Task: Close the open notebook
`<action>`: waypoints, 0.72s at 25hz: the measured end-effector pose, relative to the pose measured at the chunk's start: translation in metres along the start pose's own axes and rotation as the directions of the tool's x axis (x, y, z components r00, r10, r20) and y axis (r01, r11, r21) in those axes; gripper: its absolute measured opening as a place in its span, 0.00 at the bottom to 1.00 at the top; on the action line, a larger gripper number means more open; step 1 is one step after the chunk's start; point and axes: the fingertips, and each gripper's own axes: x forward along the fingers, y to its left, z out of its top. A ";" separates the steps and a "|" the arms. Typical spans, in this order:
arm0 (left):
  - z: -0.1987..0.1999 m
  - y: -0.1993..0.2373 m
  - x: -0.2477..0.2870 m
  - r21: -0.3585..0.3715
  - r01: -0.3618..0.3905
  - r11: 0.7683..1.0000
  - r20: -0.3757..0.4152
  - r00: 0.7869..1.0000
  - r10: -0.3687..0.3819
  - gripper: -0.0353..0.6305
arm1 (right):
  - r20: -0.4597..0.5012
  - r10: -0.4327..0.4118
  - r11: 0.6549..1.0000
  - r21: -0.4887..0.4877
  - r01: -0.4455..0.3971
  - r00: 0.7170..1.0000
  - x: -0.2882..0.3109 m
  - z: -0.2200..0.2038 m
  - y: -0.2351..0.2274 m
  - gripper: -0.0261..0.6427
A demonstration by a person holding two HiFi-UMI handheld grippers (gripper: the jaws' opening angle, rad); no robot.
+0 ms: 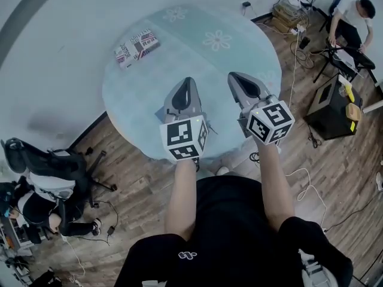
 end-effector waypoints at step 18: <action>0.052 -0.026 0.005 0.076 0.029 0.997 0.116 0.993 -0.038 0.06 | 0.092 -0.018 0.997 -0.074 0.025 0.996 -0.002 0.050 -0.019 0.06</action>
